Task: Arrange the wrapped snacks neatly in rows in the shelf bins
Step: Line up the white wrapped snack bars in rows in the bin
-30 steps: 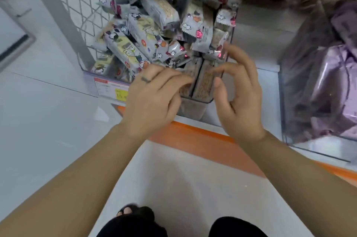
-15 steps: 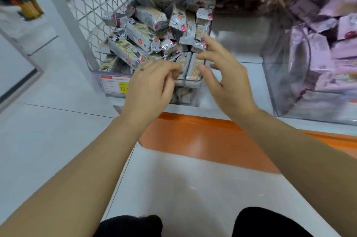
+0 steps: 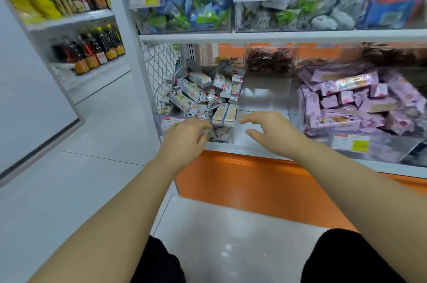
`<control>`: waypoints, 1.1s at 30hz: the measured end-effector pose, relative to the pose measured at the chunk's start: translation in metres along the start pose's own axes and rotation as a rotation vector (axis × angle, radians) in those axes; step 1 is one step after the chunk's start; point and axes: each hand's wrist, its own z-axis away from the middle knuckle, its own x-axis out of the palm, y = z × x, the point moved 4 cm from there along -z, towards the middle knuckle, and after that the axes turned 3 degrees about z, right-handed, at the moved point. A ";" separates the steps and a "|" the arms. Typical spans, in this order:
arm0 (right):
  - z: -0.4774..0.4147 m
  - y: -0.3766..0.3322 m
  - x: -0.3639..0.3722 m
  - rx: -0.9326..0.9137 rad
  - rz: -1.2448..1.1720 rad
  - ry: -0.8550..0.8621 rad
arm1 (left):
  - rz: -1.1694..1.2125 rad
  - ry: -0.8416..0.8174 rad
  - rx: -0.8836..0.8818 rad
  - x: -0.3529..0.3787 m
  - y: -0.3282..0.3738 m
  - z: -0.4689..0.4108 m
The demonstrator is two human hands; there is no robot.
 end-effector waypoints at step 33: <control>-0.153 -0.034 0.043 0.042 0.109 0.194 | -0.168 -0.095 0.117 -0.012 -0.126 -0.121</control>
